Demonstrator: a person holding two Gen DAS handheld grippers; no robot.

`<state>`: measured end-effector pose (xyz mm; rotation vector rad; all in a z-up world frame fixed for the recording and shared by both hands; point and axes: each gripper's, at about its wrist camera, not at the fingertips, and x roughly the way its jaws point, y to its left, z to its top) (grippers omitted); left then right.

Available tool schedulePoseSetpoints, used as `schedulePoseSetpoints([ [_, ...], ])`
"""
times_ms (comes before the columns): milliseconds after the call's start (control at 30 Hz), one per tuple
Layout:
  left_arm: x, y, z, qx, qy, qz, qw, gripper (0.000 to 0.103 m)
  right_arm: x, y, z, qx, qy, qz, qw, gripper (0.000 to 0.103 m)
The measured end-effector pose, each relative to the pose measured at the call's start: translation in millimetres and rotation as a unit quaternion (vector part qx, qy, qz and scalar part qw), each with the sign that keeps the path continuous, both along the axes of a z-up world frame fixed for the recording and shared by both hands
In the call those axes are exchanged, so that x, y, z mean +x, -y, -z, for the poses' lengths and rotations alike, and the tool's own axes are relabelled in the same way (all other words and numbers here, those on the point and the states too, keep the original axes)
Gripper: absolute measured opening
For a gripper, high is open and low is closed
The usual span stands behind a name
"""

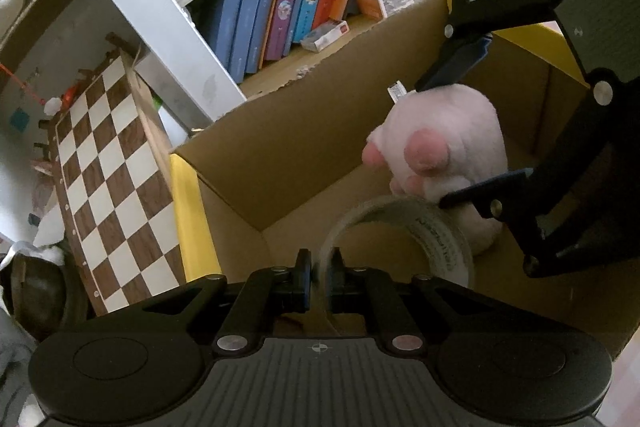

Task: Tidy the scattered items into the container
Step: 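Open the left tool releasing the tape while the right tool drops the pig into the box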

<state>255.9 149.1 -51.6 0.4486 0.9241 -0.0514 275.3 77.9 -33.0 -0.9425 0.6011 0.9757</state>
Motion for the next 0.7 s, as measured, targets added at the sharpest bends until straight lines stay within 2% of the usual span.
schedulePoseSetpoints([
  [167,-1,2,-2,0.002,0.002,0.003,1.0000,0.021,0,0,-3,0.009,0.008,0.006,1.000,0.062],
  [233,-3,4,-4,0.004,0.006,0.004,1.0000,0.035,-1,1,-8,0.019,0.019,0.010,1.000,0.067],
  [333,-8,8,-11,0.008,0.019,0.005,0.9998,0.045,-1,4,-17,0.035,0.029,0.017,0.999,0.073],
  [433,-13,11,-19,0.012,0.031,0.006,0.9994,0.056,-4,8,-28,0.047,0.034,0.021,0.998,0.074],
  [700,-31,20,-39,0.017,0.060,0.008,0.9980,0.062,-14,26,-48,0.085,0.022,0.061,0.994,0.074],
])
